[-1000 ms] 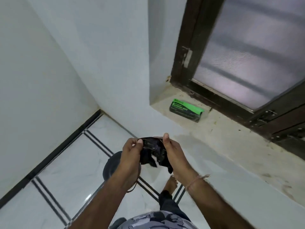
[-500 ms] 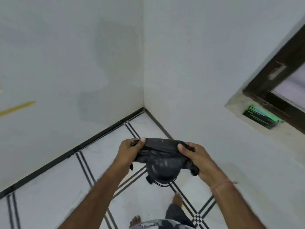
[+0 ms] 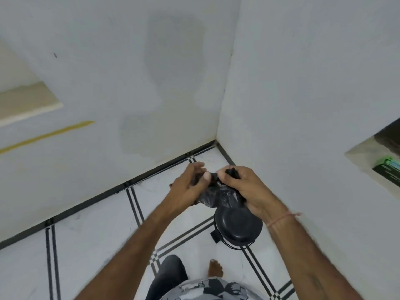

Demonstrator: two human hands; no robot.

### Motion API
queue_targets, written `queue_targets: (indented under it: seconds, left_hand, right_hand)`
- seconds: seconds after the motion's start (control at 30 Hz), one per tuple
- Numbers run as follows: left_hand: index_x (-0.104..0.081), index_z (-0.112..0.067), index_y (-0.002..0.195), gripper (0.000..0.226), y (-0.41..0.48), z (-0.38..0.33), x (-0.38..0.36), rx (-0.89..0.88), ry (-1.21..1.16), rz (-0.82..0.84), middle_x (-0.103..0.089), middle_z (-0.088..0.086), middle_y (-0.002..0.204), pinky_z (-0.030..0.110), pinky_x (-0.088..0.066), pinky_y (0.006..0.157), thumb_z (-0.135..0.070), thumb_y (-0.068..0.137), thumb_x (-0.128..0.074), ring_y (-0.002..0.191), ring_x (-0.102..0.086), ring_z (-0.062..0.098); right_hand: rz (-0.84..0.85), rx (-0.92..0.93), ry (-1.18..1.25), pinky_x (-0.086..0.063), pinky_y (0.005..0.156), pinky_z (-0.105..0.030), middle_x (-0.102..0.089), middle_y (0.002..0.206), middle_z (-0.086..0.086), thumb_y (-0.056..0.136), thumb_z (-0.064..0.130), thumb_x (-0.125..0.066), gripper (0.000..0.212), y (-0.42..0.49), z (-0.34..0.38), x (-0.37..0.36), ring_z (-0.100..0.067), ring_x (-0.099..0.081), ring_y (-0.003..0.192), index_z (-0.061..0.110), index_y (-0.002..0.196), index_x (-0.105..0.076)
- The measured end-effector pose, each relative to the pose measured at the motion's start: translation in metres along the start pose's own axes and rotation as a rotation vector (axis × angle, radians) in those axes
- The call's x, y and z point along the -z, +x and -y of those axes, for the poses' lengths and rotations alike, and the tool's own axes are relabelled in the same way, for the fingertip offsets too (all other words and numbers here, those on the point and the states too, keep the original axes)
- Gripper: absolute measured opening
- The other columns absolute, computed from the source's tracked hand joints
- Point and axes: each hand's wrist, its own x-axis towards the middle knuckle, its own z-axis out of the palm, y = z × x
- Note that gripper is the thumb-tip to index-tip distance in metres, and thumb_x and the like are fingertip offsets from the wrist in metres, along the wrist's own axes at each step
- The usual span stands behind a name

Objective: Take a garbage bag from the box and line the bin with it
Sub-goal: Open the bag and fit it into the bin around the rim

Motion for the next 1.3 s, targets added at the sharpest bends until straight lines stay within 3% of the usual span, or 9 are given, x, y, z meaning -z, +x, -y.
queue_targets:
  seconds: [0.1,0.2,0.43,0.67,0.77,0.87,0.93,1.13,1.3]
  left_hand:
    - [-0.068,-0.008,0.104,0.043,0.017,-0.005,0.006,-0.016,-0.131,0.091,-0.076,0.011,0.095,0.030,-0.054,0.075,-0.050,0.095,-0.068,0.085,-0.071,0.016]
    - [-0.068,-0.005,0.087,0.025,0.035,-0.002,0.031,-0.041,-0.247,0.048,-0.071,0.006,0.077,0.026,-0.053,0.064,-0.028,0.098,-0.070,0.070,-0.068,0.015]
    - [-0.067,-0.004,0.094,0.021,0.068,0.020,0.122,-0.008,-0.311,0.160,-0.070,0.009,0.081,0.027,-0.055,0.063,-0.024,0.100,-0.066,0.074,-0.066,0.021]
    - [-0.066,-0.019,0.124,0.033,0.074,0.006,0.145,0.059,-0.184,0.659,-0.077,0.004,0.115,0.025,-0.060,0.079,-0.040,0.100,-0.063,0.105,-0.076,0.017]
    - [-0.072,-0.007,0.104,0.029,0.072,-0.004,0.125,-0.069,-0.137,0.657,-0.077,0.016,0.097,0.043,-0.059,0.076,-0.036,0.101,-0.066,0.088,-0.073,0.023]
    - [-0.069,-0.005,0.082,0.034,0.066,-0.004,0.115,-0.067,-0.194,0.592,-0.068,0.002,0.069,0.028,-0.051,0.063,-0.030,0.104,-0.060,0.066,-0.062,0.013]
    - [-0.067,-0.003,0.085,0.035,0.058,-0.003,0.112,-0.044,-0.205,0.612,-0.068,0.004,0.071,0.024,-0.050,0.058,-0.030,0.105,-0.058,0.065,-0.061,0.014]
    - [-0.077,-0.006,0.097,0.030,0.051,-0.002,0.108,-0.026,-0.283,0.582,-0.075,0.022,0.091,0.027,-0.057,0.070,-0.026,0.107,-0.056,0.081,-0.071,0.020]
    - [-0.074,-0.014,0.089,0.028,0.048,-0.005,0.108,-0.003,-0.197,0.551,-0.073,0.008,0.082,0.026,-0.053,0.056,-0.021,0.108,-0.054,0.073,-0.066,0.019]
  right_hand:
    - [-0.089,0.044,-0.010,-0.061,0.088,-0.039,-0.078,0.094,-0.014,0.086,0.021,-0.080,0.026,0.015,0.010,-0.010,-0.025,-0.074,0.091,0.002,0.102,-0.076]
    - [-0.307,0.070,0.041,-0.061,0.077,-0.032,-0.078,0.087,-0.006,0.087,0.014,-0.081,0.017,0.027,0.013,-0.011,-0.019,-0.074,0.083,0.005,0.100,-0.076]
    - [-0.689,0.062,0.217,-0.061,0.089,-0.040,-0.080,0.095,-0.014,0.091,0.006,-0.076,0.019,0.051,-0.005,-0.070,-0.025,-0.075,0.087,-0.002,0.109,-0.074]
    - [-0.804,0.114,0.166,-0.062,0.074,-0.031,-0.079,0.091,-0.015,0.093,0.005,-0.075,0.008,0.045,-0.004,-0.143,-0.022,-0.075,0.080,0.002,0.099,-0.072]
    - [-0.906,0.134,0.135,-0.062,0.081,-0.035,-0.079,0.095,-0.019,0.093,0.008,-0.076,0.013,0.033,-0.005,-0.155,-0.024,-0.075,0.084,-0.001,0.100,-0.071]
    - [-0.993,0.148,0.150,-0.060,0.077,-0.037,-0.079,0.090,-0.021,0.094,0.015,-0.075,0.010,0.014,-0.006,-0.159,-0.026,-0.074,0.079,0.008,0.088,-0.073]
    - [-1.043,0.162,0.177,-0.059,0.071,-0.033,-0.079,0.086,-0.020,0.095,0.020,-0.074,0.016,0.002,-0.010,-0.165,-0.025,-0.072,0.075,0.011,0.082,-0.074]
    - [-0.929,0.089,0.352,-0.059,0.087,-0.047,-0.078,0.100,-0.021,0.100,0.023,-0.067,0.025,-0.015,-0.022,-0.173,-0.030,-0.073,0.088,0.000,0.106,-0.076]
    - [-0.810,0.019,0.457,-0.060,0.070,-0.033,-0.077,0.093,-0.016,0.092,0.021,-0.074,0.027,-0.027,-0.018,-0.168,-0.023,-0.073,0.078,-0.003,0.106,-0.074]
